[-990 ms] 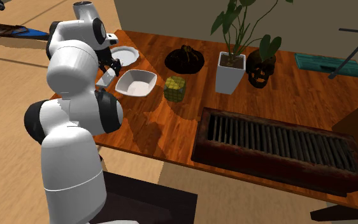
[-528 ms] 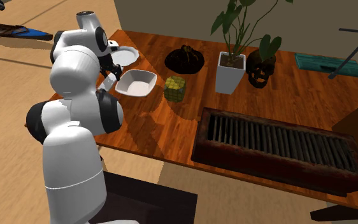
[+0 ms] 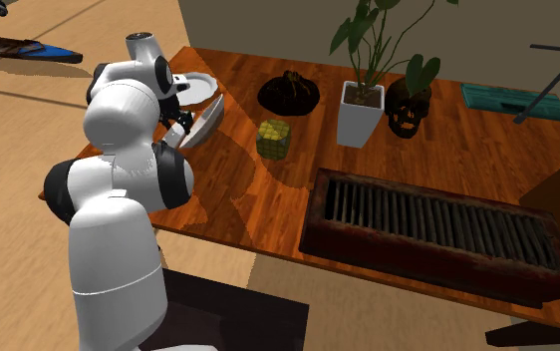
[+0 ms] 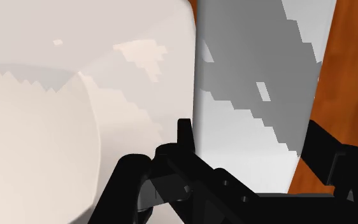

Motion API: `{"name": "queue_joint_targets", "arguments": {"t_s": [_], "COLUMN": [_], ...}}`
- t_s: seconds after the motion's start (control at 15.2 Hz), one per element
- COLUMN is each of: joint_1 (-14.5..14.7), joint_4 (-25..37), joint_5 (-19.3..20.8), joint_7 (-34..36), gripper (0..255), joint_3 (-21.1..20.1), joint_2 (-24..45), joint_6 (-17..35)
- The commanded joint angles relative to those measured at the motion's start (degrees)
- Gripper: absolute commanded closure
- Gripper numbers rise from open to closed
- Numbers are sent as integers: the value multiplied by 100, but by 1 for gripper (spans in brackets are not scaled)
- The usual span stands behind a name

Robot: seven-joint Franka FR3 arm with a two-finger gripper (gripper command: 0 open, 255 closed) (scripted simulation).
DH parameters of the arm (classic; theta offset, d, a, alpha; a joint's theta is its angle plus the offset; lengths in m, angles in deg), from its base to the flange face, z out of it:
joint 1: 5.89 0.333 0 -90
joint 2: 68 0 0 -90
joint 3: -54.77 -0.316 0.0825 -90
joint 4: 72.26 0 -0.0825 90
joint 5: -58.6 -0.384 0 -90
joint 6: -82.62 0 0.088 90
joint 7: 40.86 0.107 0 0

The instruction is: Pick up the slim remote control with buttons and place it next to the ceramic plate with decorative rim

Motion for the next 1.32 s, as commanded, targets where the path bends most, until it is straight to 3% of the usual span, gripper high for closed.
{"name": "queue_joint_targets", "arguments": {"t_s": [0.0,0.4,0.46,0.79,1.06,1.25], "joint_1": [-5,-5,-8,-5,29,29], "joint_4": [-34,-34,-51,-34,637,637], "joint_5": [3,3,3,3,-11,-11], "joint_7": [2,2,1,2,-23,-23], "gripper": [255,255,0,0,0,0], "joint_3": [4,4,4,4,-2,-2], "joint_2": [4,4,-10,4,-31,-32], "joint_6": [33,33,36,33,-671,-671]}}
